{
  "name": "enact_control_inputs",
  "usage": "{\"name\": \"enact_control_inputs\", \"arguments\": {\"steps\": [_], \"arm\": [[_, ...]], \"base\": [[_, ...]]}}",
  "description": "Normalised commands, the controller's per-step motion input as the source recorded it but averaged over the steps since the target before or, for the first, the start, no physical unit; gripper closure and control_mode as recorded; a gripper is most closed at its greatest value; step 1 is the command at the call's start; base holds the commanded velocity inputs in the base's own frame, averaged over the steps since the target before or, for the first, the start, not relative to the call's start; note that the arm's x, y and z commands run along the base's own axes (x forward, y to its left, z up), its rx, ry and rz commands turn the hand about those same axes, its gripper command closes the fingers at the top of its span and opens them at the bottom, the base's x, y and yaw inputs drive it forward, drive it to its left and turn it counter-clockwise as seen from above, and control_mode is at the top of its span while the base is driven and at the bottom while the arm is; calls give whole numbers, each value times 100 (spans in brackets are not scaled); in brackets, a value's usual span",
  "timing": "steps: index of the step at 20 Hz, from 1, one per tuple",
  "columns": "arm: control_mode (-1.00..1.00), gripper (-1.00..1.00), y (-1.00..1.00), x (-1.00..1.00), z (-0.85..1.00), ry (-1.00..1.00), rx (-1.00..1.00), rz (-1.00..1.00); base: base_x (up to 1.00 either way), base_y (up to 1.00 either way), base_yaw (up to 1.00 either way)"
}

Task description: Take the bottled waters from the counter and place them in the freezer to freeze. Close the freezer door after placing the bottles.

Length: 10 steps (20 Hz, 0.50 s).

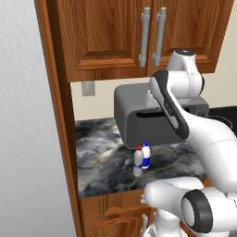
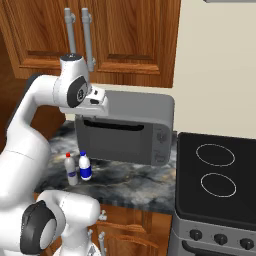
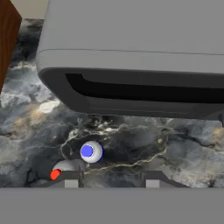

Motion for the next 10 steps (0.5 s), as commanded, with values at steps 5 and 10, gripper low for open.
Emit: {"name": "enact_control_inputs", "arguments": {"steps": [5, 10], "arm": [[-100, -100, -3, 0, -1, -2, -1, 1], [-100, -100, -65, -25, -9, -20, 6, 29]], "base": [[0, 0, 0], [0, 0, 0]]}}
